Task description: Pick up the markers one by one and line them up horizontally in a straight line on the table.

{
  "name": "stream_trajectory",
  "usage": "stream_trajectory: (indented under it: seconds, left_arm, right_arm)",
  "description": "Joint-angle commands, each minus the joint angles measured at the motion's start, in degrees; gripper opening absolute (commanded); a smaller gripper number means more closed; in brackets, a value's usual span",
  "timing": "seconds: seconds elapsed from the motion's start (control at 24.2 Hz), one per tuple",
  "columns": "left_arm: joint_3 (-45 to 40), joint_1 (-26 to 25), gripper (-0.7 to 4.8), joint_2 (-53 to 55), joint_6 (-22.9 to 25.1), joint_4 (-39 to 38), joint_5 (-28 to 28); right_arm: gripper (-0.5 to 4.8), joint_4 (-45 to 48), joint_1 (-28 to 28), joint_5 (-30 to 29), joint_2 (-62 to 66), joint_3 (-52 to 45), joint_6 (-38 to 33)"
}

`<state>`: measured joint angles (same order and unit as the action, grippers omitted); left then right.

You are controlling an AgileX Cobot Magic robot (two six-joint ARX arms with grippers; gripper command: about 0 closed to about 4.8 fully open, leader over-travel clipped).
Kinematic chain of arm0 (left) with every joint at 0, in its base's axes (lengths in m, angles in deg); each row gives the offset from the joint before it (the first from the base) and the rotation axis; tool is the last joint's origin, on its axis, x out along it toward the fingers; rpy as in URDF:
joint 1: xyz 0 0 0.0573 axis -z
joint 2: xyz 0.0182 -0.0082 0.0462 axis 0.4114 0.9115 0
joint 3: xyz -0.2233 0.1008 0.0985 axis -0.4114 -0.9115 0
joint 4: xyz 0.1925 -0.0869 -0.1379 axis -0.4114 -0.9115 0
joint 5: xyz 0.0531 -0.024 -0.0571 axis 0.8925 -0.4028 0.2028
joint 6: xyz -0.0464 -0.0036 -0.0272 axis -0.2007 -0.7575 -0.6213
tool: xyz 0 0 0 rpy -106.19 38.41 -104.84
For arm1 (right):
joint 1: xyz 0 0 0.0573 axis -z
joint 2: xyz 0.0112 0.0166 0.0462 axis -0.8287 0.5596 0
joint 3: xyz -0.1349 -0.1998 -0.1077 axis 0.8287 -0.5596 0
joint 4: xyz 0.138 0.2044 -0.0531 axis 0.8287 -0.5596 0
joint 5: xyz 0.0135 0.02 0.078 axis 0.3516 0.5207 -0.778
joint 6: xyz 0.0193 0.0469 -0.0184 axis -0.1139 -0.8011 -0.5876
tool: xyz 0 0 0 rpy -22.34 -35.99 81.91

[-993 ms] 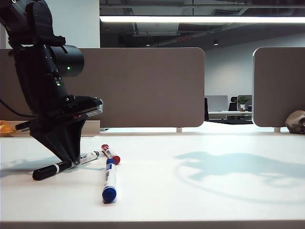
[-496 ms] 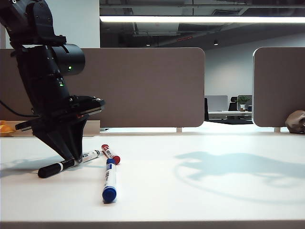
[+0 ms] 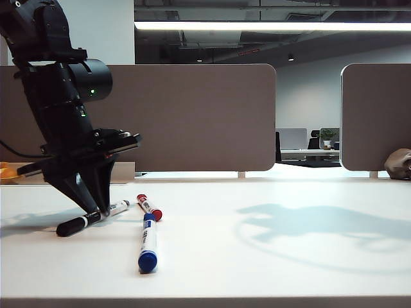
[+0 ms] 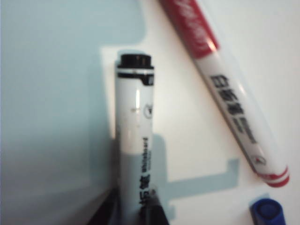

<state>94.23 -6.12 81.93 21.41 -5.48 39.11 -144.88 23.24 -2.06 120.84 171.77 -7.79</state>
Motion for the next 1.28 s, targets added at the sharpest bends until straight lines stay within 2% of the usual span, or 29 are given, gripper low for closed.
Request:
stream_trajectory:
  seconds: [0.04, 0.25, 0.62, 1.08, 1.28]
  left_arm:
    - [3.10, -1.55, 0.17, -0.17, -0.11, -1.49, 0.15]
    - [7.56, -3.85, 0.17, -0.17, -1.09, -3.80, 0.09]
    - [8.81, -4.33, 0.19, -0.17, -1.60, -3.02, 0.13]
    - [8.83, -4.57, 0.22, -0.17, -1.11, 3.63, 0.63]
    - [8.83, -4.57, 0.22, -0.17, -1.20, 5.35, 3.69]
  right_arm:
    - [0.63, 0.57, -0.07, -0.55, -0.42, 0.20, -0.09]
    - [0.63, 0.57, -0.07, -1.07, -0.42, 0.20, -0.09]
    - [0.63, 0.57, -0.07, -1.95, -0.42, 0.20, -0.09]
    - [0.63, 0.59, -0.07, -1.57, -0.42, 0.20, -0.07]
    - [0.63, 0.59, -0.07, -1.57, -0.42, 0.20, -0.07]
